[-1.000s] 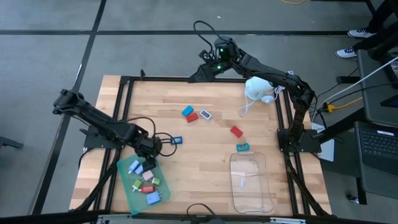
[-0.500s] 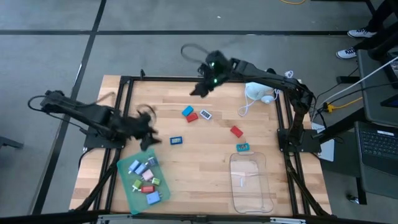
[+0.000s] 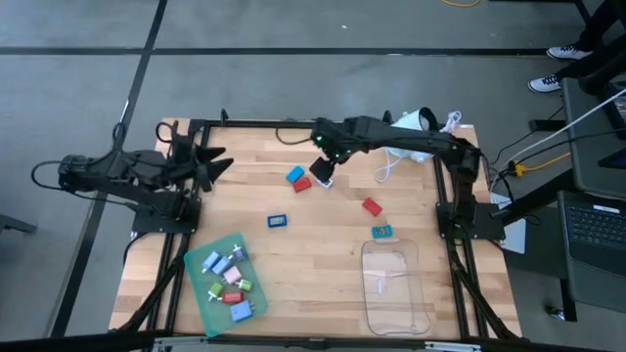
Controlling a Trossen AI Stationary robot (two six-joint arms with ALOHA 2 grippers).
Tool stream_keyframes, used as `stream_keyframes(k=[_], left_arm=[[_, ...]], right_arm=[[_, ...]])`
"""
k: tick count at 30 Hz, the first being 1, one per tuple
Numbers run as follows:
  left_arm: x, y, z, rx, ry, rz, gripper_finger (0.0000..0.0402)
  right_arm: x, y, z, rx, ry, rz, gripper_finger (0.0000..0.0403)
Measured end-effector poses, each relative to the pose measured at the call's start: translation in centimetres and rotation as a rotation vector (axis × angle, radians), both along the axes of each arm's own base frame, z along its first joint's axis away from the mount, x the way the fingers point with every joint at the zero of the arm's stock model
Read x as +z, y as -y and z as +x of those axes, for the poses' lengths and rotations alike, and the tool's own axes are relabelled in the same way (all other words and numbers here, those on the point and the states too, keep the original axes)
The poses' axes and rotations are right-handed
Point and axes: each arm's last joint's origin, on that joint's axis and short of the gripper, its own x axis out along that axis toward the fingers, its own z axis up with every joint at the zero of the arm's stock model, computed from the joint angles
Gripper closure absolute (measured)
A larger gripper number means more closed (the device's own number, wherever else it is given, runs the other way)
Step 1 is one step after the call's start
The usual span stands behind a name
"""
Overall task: Pick & Place Office items
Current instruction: Put the white digital clock into the transparent bin
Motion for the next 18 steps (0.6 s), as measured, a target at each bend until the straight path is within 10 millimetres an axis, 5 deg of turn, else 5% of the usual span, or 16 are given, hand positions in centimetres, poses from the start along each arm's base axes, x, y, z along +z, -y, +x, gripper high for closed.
stream_keyframes(k=[6,18], left_arm=[[-0.1,0.0,-0.1,-0.035,-0.006,-0.006,0.0107],[-0.1,0.2,0.1,-0.098,0.000,-0.048,0.0107]], right_arm=[[-3.5,-0.1,1.6,-0.022,-0.061,0.030,0.0142],[-6.8,0.7,2.7,-0.047,-0.099,0.067,0.0142]])
